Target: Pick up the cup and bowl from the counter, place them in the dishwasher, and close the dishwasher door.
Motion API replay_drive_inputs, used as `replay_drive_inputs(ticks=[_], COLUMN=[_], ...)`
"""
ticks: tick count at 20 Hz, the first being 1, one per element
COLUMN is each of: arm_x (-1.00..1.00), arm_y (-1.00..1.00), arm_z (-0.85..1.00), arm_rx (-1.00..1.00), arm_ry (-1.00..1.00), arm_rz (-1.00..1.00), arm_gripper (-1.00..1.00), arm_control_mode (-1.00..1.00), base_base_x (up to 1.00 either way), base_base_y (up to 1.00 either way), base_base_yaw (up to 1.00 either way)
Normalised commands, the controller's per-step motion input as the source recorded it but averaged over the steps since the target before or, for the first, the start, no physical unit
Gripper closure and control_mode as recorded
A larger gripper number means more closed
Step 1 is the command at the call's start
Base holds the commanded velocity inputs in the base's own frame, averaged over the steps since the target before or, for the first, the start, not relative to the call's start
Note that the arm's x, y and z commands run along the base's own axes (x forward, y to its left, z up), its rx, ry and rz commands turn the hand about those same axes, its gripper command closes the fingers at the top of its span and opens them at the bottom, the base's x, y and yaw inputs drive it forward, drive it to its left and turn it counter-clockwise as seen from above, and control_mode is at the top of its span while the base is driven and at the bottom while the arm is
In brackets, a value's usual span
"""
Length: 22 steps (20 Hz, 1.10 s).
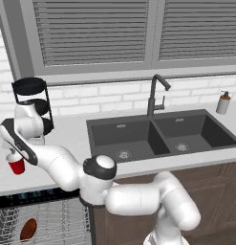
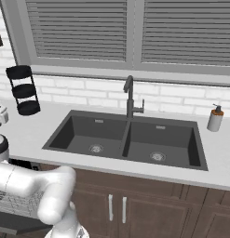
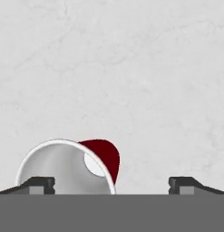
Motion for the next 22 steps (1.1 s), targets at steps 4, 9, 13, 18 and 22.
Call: replay_drive_inputs(ticks=[4,9,13,18,22], arm_x=[0.13,0.02,0.0,-0.01,-0.17], arm_y=[0.0,0.0,0.0,0.0,0.0], arm_z=[-0.21,-0.33,-0.1,-0.14,-0.23], arm_rx=[-0.01,0.0,0.0,0.0,0.0], arm_ry=[0.06,0.03,0.02,0.0,0.0], arm_rz=[-0.01,0.0,0.0,0.0,0.0], arm_gripper=[-1.0,-1.0,-1.0,-1.0,-1.0], arm_control_mode=[-1.0,-1.0,-1.0,-1.0,-1.0], base_base_x=[0.0,0.0,0.0,0.0,0.0], base_base_y=[0.0,0.0,0.0,0.0,0.0], base_base_yaw=[0.0,0.0,0.0,0.0,0.0])
